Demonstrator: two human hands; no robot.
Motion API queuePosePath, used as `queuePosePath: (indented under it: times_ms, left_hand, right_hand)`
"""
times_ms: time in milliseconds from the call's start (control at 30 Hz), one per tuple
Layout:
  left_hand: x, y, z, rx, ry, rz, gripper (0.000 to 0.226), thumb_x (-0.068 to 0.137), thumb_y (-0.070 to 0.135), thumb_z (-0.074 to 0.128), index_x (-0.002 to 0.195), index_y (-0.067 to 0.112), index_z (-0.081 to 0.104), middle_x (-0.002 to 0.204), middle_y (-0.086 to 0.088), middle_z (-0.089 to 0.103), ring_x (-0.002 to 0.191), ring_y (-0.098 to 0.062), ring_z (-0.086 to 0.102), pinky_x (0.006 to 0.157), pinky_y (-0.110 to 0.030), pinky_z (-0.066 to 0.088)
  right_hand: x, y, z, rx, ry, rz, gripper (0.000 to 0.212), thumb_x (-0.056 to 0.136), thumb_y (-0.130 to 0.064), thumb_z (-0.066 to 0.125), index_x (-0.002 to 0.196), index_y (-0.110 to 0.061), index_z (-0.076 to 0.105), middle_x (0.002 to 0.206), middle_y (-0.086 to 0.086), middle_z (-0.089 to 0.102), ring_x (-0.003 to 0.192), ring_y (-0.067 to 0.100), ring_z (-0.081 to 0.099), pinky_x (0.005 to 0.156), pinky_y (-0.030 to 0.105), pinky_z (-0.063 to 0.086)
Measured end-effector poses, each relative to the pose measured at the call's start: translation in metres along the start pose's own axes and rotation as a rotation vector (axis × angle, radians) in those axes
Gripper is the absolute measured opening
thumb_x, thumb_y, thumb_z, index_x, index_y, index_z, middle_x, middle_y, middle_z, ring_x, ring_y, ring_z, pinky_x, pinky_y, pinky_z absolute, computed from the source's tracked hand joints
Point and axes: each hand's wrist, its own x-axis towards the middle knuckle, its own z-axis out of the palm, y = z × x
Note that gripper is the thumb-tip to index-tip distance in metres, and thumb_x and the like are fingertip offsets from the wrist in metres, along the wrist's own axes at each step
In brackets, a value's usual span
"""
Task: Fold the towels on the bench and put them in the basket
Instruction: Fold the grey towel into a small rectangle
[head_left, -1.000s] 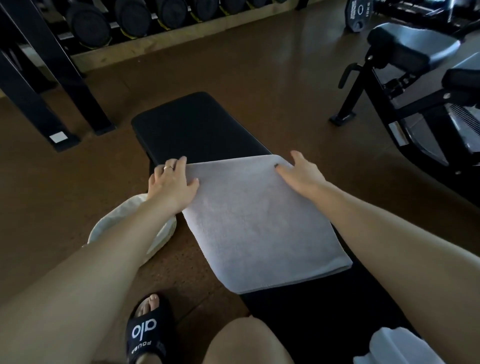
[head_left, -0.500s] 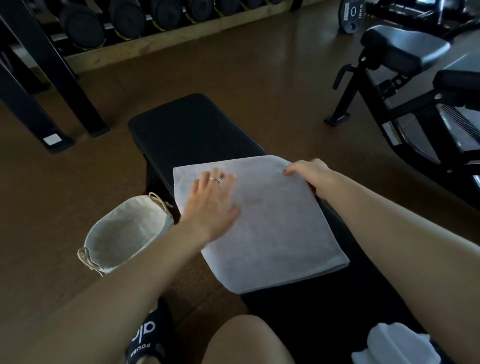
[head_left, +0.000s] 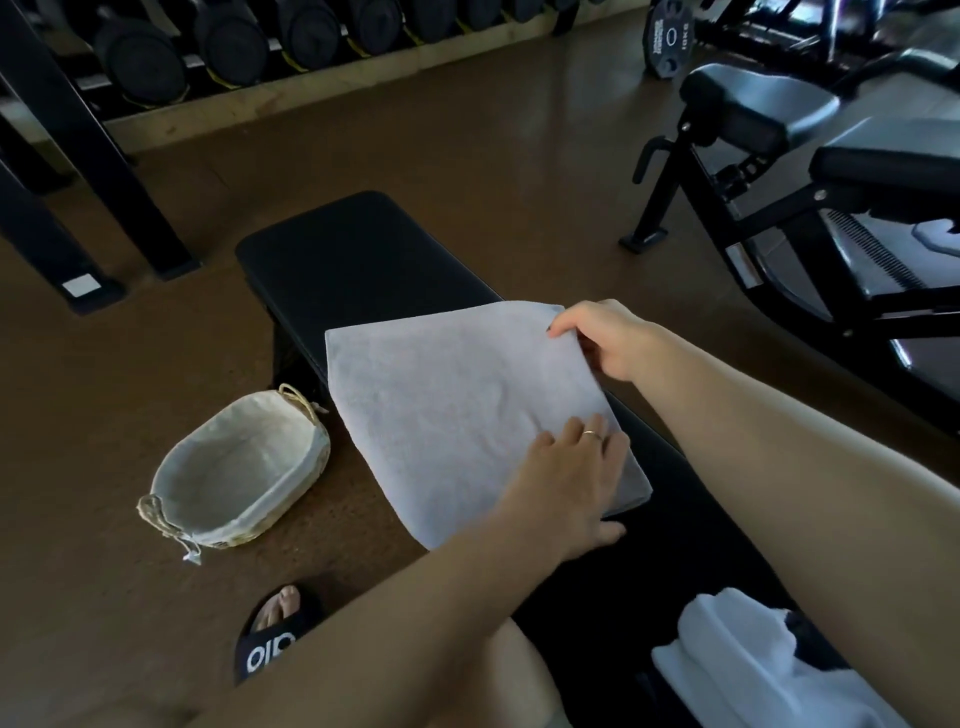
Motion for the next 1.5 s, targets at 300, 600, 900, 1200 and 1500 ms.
queuePosePath:
  times_ms: [300,600,900,1200,1500]
  left_hand:
    - [0.009,0.022,-0.027,0.167,-0.128,0.21,0.07,0.101,0.014,0.06,0.158,0.021,0.02,0.159,-0.021,0.033,0.101,-0.031,0.07,0.076,-0.038,0.058]
    - [-0.033,-0.014,-0.078,0.073,0.132,0.101,0.025,0.103,0.026,0.041,0.121,0.014,0.055,0.123,-0.008,0.055,0.066,-0.027,0.048,0.056,-0.037,0.033]
    - [-0.084,-0.089,-0.138,-0.058,0.598,-0.165,0.014,0.088,0.024,0.032,0.082,0.023,0.044,0.078,0.007,0.046,0.061,-0.025,0.051,0.054,-0.038,0.044]
    - [-0.103,-0.132,-0.199,0.141,0.696,-0.297,0.017,0.095,0.009,0.043,0.091,0.017,0.058,0.091,-0.005,0.06,0.079,-0.03,0.058,0.063,-0.039,0.039]
    - [-0.087,-0.187,-0.215,0.282,0.68,-0.453,0.034,0.095,-0.002,0.042,0.119,0.013,0.061,0.12,-0.01,0.058,0.101,-0.039,0.059,0.069,-0.043,0.04]
  right_hand:
    - [-0.009,-0.007,-0.009,0.113,-0.016,-0.054,0.038,0.077,0.006,0.071,0.106,-0.018,0.065,0.124,0.016,0.064,0.107,0.03,0.065,0.082,0.038,0.058]
    - [-0.016,-0.012,-0.016,0.277,-0.035,-0.035,0.059,0.09,0.007,0.054,0.14,-0.024,0.06,0.126,0.01,0.056,0.096,0.021,0.062,0.068,0.027,0.054]
    - [-0.058,-0.036,-0.033,0.584,0.076,-0.118,0.017,0.084,0.007,0.056,0.094,-0.007,0.058,0.093,0.009,0.049,0.068,0.014,0.057,0.053,0.018,0.052]
    - [-0.098,-0.073,-0.037,0.403,0.036,-0.37,0.01,0.082,0.006,0.059,0.087,-0.003,0.061,0.077,0.009,0.057,0.069,0.021,0.072,0.07,0.031,0.062]
    - [-0.09,-0.1,-0.041,0.013,0.156,-0.65,0.025,0.084,0.01,0.069,0.095,-0.012,0.067,0.098,0.022,0.073,0.084,0.026,0.078,0.08,0.038,0.065]
